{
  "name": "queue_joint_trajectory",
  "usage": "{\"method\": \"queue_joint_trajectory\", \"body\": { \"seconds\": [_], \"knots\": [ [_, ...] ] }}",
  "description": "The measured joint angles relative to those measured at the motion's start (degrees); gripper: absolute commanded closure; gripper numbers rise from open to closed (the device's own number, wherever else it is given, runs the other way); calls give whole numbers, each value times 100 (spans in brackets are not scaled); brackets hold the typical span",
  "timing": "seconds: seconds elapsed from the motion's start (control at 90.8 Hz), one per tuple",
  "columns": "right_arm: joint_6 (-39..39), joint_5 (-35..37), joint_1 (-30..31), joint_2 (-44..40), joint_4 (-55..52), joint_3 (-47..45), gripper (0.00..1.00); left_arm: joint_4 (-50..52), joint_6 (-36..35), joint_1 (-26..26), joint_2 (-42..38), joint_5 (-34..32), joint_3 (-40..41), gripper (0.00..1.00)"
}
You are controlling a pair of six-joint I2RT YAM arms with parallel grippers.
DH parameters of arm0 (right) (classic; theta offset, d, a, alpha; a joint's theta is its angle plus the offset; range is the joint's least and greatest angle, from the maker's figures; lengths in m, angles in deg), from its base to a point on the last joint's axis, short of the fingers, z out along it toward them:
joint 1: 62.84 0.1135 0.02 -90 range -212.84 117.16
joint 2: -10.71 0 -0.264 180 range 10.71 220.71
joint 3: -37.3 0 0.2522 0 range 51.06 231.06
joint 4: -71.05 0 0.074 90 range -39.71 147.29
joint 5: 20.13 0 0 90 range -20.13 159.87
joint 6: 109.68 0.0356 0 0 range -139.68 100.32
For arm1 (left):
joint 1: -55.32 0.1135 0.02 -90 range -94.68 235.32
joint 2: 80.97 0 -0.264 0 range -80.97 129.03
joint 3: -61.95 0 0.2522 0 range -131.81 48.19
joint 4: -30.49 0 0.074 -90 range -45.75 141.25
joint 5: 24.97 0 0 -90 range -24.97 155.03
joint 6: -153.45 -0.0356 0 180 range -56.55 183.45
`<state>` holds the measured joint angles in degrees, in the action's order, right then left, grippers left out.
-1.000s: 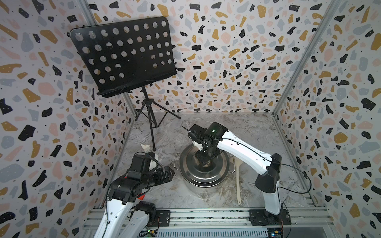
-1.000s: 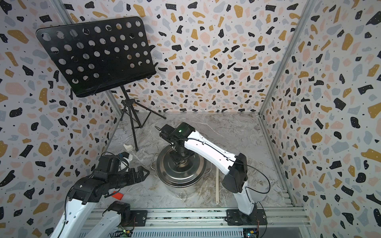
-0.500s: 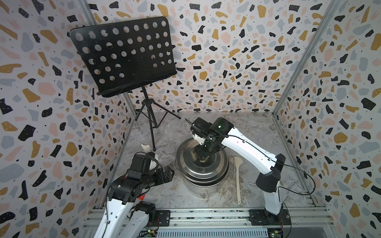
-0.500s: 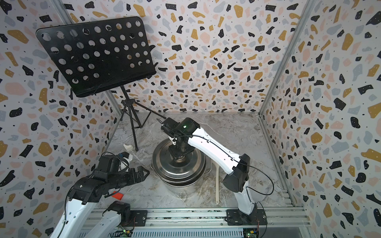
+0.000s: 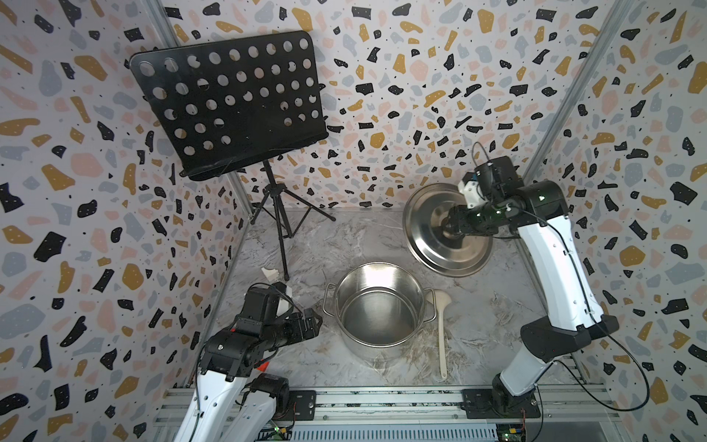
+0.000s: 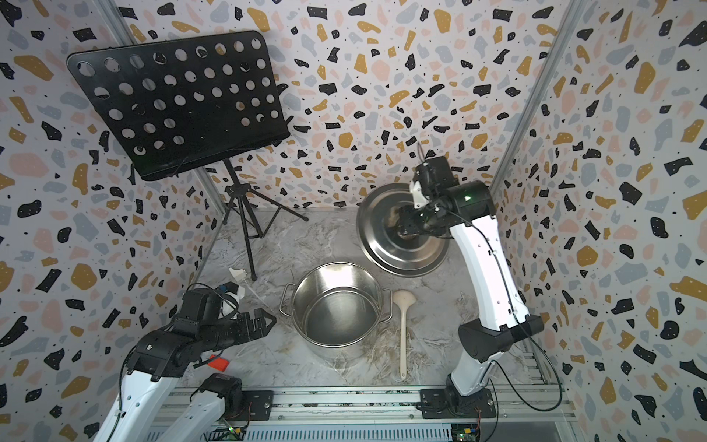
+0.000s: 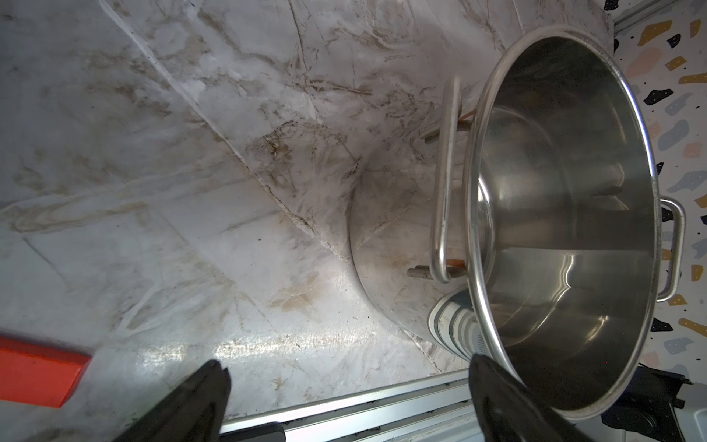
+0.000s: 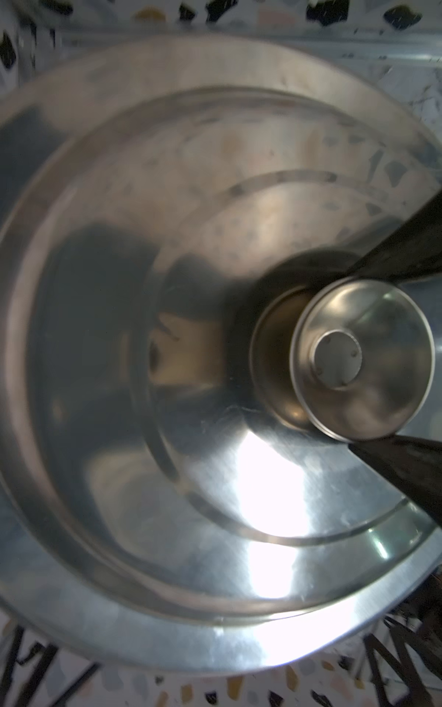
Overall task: Stir the soup with a spoon
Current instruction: Pick up the lid from the pan, then place the lid at the center of the board.
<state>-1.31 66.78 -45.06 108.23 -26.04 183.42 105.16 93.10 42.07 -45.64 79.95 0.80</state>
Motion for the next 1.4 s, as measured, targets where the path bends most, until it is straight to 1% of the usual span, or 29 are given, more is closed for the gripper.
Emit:
{"method": "queue_joint_trajectory", "body": {
  "seconds": [0.121,0.198,0.297,0.385,0.529,0.661,0.958,1.112,1.178,1.233,1.333,1.399],
  "knots": [
    [-372,92,-1080,63,223,-555,53,4,2,0,-63,-39,0,0],
    [-527,50,-1606,271,468,-1010,53,9,4,0,-68,-50,0,1],
    [-654,-63,-2114,758,846,-1482,53,11,15,0,-70,-68,0,1],
    [-750,-90,-2365,1290,1167,-1738,53,15,20,0,-85,-68,0,0],
    [-861,-127,-2498,2103,1541,-1803,52,17,24,0,-170,-68,0,1],
    [-922,-205,-2559,2570,1810,-1803,52,15,61,0,-264,-68,0,0],
    [-1054,-278,-2612,3276,2118,-1784,50,15,127,0,-459,-131,0,1],
    [-1091,-264,-2629,3445,2208,-1775,48,17,149,0,-555,-201,0,1],
    [-1093,-258,-2629,3456,2216,-1770,45,15,151,0,-560,-219,0,1],
    [-1095,-256,-2629,3467,2218,-1757,40,15,153,0,-560,-232,0,1],
    [-1099,-234,-2629,3512,2229,-1720,29,15,155,0,-557,-245,0,0],
    [-1110,-275,-2632,3534,2253,-1709,21,15,155,0,-560,-249,0,0]
  ]
}}
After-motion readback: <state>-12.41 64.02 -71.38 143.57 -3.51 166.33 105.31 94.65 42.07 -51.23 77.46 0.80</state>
